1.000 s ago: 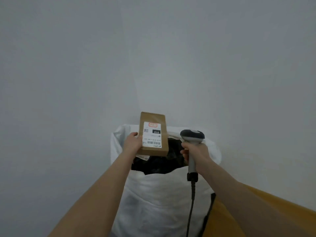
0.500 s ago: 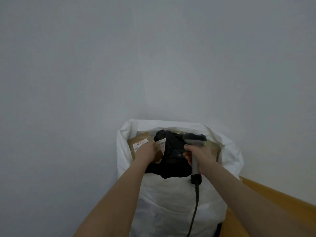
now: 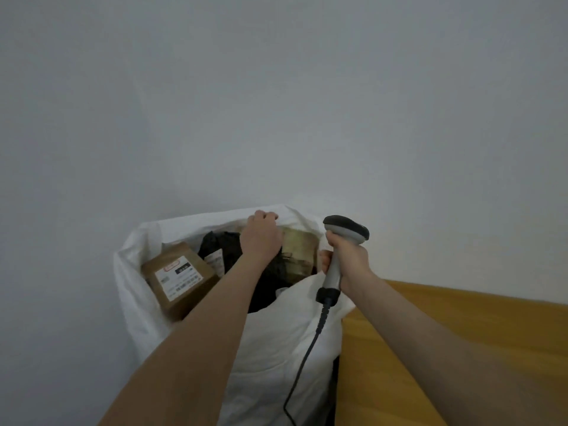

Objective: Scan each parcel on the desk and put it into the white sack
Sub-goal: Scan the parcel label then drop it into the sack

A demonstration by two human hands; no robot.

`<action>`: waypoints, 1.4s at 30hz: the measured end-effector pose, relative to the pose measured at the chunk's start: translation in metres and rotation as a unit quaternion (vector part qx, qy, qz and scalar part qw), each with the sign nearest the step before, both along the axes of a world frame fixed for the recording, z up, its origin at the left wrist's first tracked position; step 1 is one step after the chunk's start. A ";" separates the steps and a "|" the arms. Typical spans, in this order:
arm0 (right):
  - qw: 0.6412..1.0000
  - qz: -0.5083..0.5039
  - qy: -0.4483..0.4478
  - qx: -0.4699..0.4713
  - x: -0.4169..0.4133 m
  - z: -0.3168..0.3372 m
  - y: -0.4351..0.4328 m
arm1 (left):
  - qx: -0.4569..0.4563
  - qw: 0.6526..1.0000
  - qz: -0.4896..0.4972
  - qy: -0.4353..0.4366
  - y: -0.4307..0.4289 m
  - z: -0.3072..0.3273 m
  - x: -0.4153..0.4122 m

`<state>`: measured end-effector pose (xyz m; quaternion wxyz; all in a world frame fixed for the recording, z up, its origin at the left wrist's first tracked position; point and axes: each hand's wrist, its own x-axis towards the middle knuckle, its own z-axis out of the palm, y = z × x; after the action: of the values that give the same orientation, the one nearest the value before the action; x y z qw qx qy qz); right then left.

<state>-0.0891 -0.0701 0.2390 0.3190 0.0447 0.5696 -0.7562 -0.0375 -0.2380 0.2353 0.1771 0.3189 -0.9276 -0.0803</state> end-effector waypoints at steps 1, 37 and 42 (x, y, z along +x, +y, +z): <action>1.000 -0.024 -0.006 0.002 -0.007 -0.001 0.018 | -0.014 0.999 -0.031 0.000 0.018 0.002 -0.015; 0.835 -0.526 -0.152 0.059 -0.151 -0.118 0.769 | 0.110 0.848 -0.446 -0.266 0.798 -0.125 -0.278; 0.837 -0.521 -0.155 0.064 -0.225 -0.137 0.802 | 0.302 0.835 -0.400 -0.227 0.838 -0.144 -0.356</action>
<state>-0.3145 0.7320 0.1025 -0.0420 0.4716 0.4525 -0.7557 -0.3936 0.5998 0.0912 -0.1914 -0.0327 -0.9179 -0.3460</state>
